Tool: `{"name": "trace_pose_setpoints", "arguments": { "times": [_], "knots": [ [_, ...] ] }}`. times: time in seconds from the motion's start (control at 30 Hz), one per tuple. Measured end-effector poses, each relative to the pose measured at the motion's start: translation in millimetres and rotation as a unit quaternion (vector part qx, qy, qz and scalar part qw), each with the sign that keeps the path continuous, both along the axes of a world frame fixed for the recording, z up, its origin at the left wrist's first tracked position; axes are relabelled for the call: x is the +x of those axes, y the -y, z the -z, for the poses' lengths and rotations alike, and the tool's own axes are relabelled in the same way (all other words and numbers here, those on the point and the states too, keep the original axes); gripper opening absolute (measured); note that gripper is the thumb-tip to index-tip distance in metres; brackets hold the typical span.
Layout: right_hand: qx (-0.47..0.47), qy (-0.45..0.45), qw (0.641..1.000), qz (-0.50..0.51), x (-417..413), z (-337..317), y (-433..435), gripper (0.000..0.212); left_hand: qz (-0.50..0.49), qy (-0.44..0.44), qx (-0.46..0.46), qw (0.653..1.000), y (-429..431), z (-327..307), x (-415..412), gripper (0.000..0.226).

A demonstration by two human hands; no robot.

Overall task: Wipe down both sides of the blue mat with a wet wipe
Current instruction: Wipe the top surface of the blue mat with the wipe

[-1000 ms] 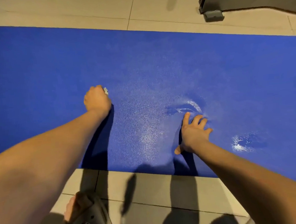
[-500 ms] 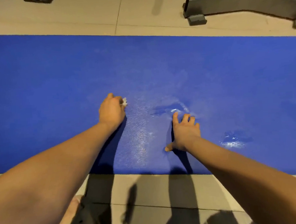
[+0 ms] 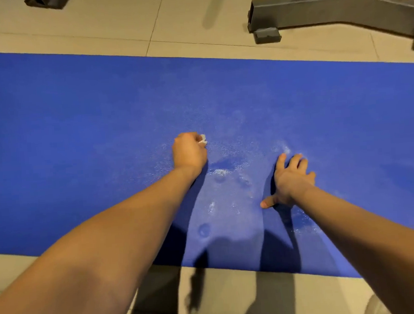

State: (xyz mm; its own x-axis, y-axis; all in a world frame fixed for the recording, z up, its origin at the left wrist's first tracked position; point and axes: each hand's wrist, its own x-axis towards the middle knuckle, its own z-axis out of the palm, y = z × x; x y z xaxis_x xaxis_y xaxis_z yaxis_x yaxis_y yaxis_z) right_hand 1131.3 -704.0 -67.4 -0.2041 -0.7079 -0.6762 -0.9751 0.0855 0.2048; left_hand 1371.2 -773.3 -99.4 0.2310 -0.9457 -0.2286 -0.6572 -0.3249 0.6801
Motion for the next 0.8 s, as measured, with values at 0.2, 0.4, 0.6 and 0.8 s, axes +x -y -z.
{"name": "trace_pose_setpoints", "arguments": {
  "times": [0.2, 0.4, 0.6, 0.8],
  "knots": [
    [0.008, -0.002, 1.0, 0.018, 6, 4, 4, 0.165, 0.194, -0.026, 0.055, 0.979, -6, -12, -110, 0.02],
    [0.002, 0.006, 1.0, 0.013, 4, 4, 4, 0.165, 0.249, 0.107, -0.011, 0.963, -7, -15, -61, 0.012],
    [0.007, 0.005, 1.0, 0.015, 5, 3, 6, 0.167, 0.037, 0.166, -0.023, 0.985, -27, -8, 51, 0.017],
    [0.016, 0.005, 1.0, 0.025, 7, 3, 10, 0.17, 0.035, 0.097, -0.037, 0.994, -48, -1, -13, 0.022]
  ]
}}
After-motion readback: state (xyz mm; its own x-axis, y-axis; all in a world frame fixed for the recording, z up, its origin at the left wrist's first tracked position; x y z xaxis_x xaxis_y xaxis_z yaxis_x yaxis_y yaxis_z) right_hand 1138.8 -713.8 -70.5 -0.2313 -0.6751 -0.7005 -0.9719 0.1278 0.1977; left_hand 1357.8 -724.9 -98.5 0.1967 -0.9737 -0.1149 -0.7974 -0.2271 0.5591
